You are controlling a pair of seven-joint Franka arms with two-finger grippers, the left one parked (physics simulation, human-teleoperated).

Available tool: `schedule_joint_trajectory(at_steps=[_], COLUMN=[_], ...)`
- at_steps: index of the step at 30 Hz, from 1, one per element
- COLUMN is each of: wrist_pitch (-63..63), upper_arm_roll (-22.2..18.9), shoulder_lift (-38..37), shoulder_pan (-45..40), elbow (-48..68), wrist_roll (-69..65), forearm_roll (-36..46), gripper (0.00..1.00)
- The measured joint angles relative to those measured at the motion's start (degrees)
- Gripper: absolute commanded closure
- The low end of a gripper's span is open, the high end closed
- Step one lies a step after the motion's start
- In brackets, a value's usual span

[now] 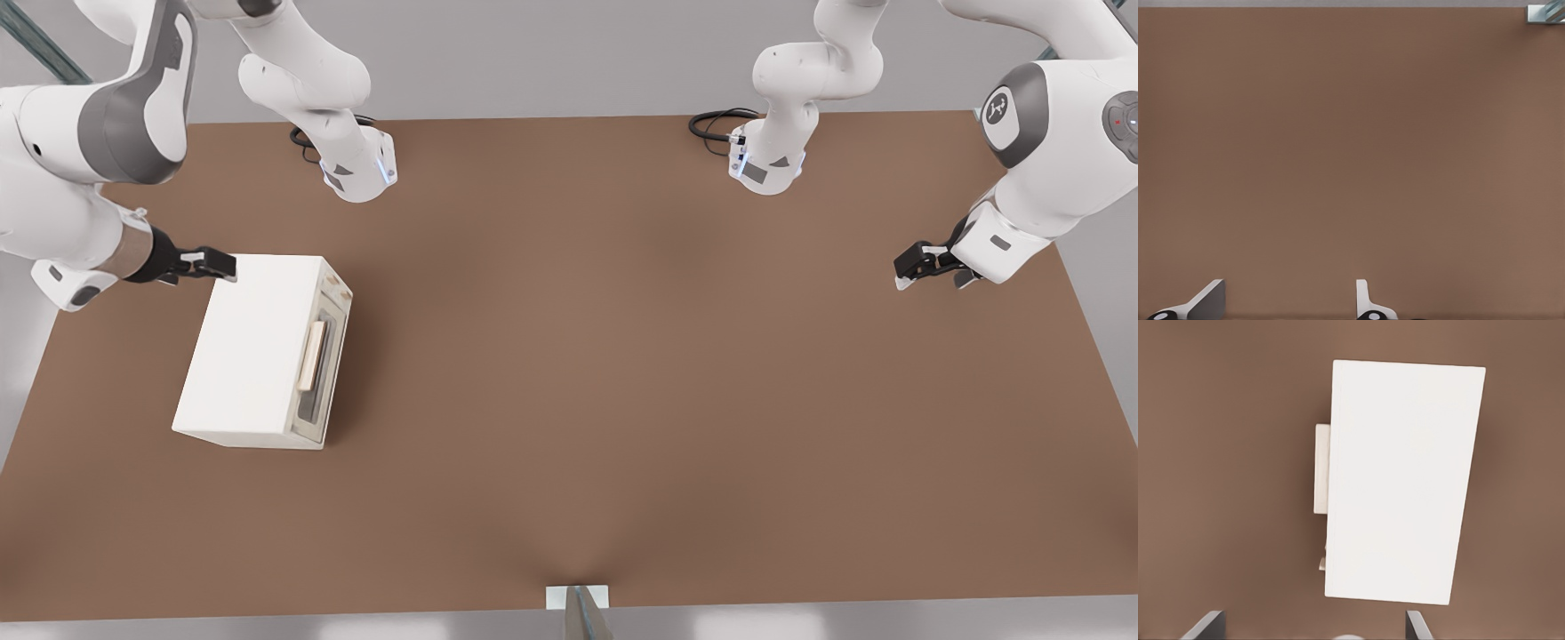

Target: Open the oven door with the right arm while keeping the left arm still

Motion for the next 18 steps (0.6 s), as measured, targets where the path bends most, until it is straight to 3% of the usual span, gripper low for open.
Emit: schedule_joint_trajectory(at_steps=[3, 4, 5, 6, 7, 11, 15, 18], wrist_pitch=[-0.3, -0.1, 0.0, -0.1, -0.7, -4.1, -5.5, -4.8], upper_arm_roll=[0.0, 0.2, 0.6, 0.9, 1.1, 1.3, 0.2, -1.0], shoulder_lift=[1.6, 2.7, 4.6, 7.4, 10.9, 18.8, 21.7, 24.0], shoulder_pan=[0.5, 0.7, 1.6, 3.5, 5.7, 11.7, 20.0, 22.9], elbow=[0.0, 0.0, 0.0, 1.4, 4.5, 7.6, 2.8, 1.8], wrist_roll=[-0.2, -0.3, -0.3, -0.5, -0.8, -0.5, 2.4, 5.8], forearm_roll=[0.2, -0.8, -4.2, -7.6, -11.1, -21.9, -32.8, -36.6], gripper=[0.0, 0.09, 0.54, 0.7, 1.0, 1.0, 1.0, 1.0])
